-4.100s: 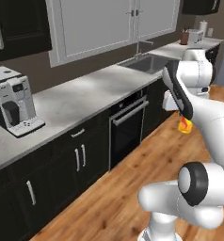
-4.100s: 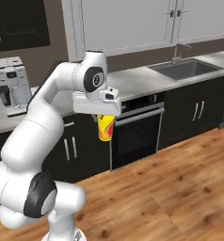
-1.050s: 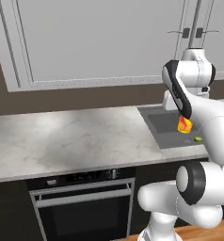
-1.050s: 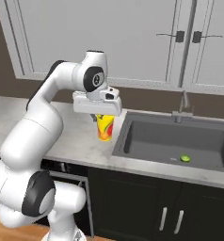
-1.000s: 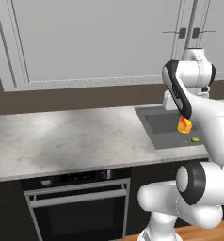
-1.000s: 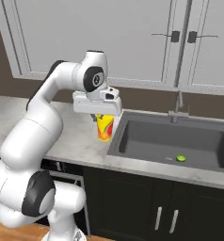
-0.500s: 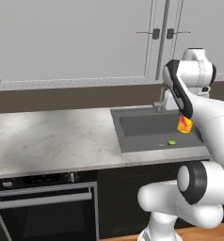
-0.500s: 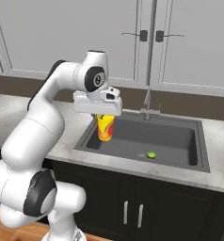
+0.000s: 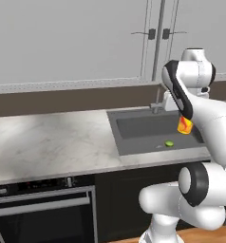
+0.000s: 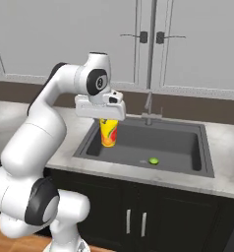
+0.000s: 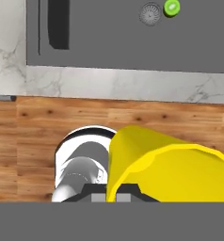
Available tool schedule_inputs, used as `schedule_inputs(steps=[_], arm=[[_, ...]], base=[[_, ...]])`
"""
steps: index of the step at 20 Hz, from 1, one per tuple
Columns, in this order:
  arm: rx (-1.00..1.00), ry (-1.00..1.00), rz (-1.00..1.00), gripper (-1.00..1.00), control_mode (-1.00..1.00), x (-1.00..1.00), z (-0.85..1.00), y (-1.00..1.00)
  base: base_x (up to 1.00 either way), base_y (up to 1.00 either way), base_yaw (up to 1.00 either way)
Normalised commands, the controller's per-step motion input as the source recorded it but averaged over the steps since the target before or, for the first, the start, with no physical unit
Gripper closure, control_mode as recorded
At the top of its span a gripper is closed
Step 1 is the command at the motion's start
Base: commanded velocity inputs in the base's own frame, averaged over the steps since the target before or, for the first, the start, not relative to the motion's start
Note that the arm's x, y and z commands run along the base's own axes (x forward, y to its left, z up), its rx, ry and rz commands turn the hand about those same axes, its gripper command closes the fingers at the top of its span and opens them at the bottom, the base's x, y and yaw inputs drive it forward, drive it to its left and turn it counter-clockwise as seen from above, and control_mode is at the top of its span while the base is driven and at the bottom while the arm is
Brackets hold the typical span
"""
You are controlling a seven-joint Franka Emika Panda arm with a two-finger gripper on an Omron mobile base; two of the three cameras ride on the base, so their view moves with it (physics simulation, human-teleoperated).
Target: Pick the cup and tupperware and place them in the sink. Then turn on the water.
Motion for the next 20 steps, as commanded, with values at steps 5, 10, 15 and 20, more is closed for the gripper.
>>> schedule_inputs(steps=[5,10,15,20], arm=[[0.0,0.0,0.0,1.0,1.0,0.0,0.0,0.0],[0.0,0.0,0.0,1.0,1.0,0.0,0.0,0.0],[0.0,0.0,0.0,1.0,1.0,0.0,0.0,0.0],[0.0,0.0,0.0,1.0,1.0,0.0,0.0,0.0]], base=[[0.39,0.0,-0.14],[0.48,-0.02,-0.04],[0.4,-0.33,0.0],[0.24,-0.36,0.0]])
